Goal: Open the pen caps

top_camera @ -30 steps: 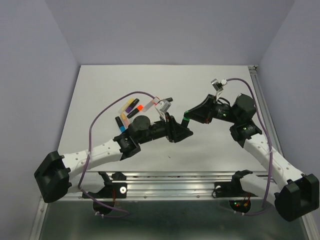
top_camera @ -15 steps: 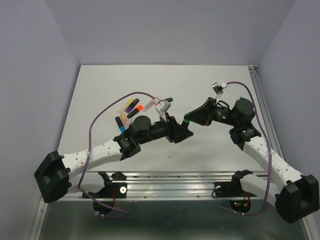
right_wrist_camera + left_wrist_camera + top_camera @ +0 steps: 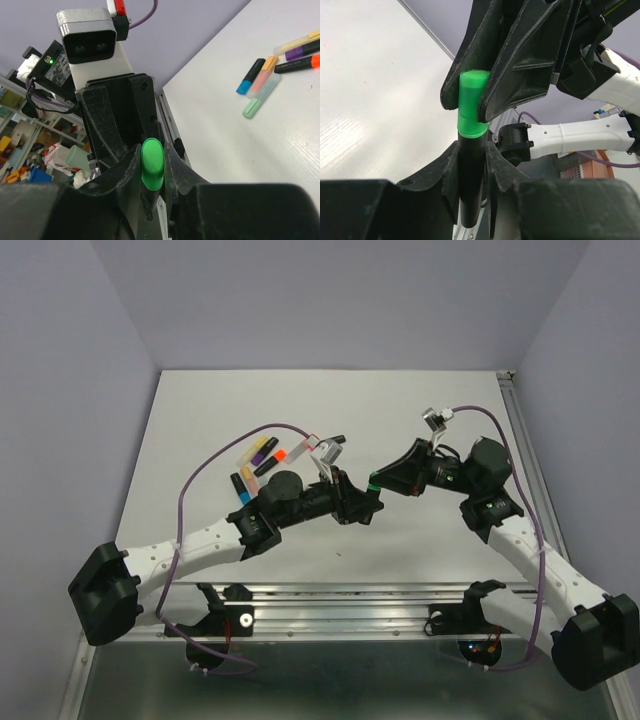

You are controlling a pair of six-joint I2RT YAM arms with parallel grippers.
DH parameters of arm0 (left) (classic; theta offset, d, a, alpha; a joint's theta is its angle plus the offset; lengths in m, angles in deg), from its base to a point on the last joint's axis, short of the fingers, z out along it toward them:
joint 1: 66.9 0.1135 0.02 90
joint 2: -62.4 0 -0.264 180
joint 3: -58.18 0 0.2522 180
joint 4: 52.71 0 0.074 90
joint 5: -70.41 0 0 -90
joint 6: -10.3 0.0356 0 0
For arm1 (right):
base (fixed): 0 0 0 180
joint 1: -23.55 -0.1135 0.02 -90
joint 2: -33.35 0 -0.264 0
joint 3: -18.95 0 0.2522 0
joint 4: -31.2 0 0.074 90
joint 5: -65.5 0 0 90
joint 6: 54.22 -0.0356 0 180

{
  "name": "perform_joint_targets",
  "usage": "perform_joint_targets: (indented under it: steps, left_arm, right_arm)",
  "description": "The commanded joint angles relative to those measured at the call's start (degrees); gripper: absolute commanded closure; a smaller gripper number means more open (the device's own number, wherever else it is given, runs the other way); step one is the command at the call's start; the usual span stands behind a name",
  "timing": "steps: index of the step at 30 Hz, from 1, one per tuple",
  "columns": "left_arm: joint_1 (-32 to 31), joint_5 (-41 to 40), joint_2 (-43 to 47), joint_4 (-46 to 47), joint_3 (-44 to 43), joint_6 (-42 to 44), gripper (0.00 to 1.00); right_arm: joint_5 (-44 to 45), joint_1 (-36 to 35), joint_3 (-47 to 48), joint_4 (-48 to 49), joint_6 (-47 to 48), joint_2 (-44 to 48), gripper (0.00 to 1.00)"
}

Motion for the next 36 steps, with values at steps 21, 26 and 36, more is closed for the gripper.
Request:
perform_joint_targets:
  steps: [21, 26, 36]
  left_arm:
    - [-0.99, 3.94, 15.05, 10.53, 11.72, 0.02, 1.0]
    - [-1.69, 2.98, 15.59, 9.56, 13.48, -1.2, 1.0]
    - [-2.92, -2.21, 15.06, 10.7, 13.83, -1.03, 1.0]
  right_arm:
    - [40.88, -0.47, 12.15, -10.26, 23.23, -3.97, 0.99]
    - [44.93, -0.47, 16.3, -11.14, 26.82, -7.05, 0.99]
    - [15.15, -0.47, 12.01, -4.39, 14.1, -8.38, 0.96]
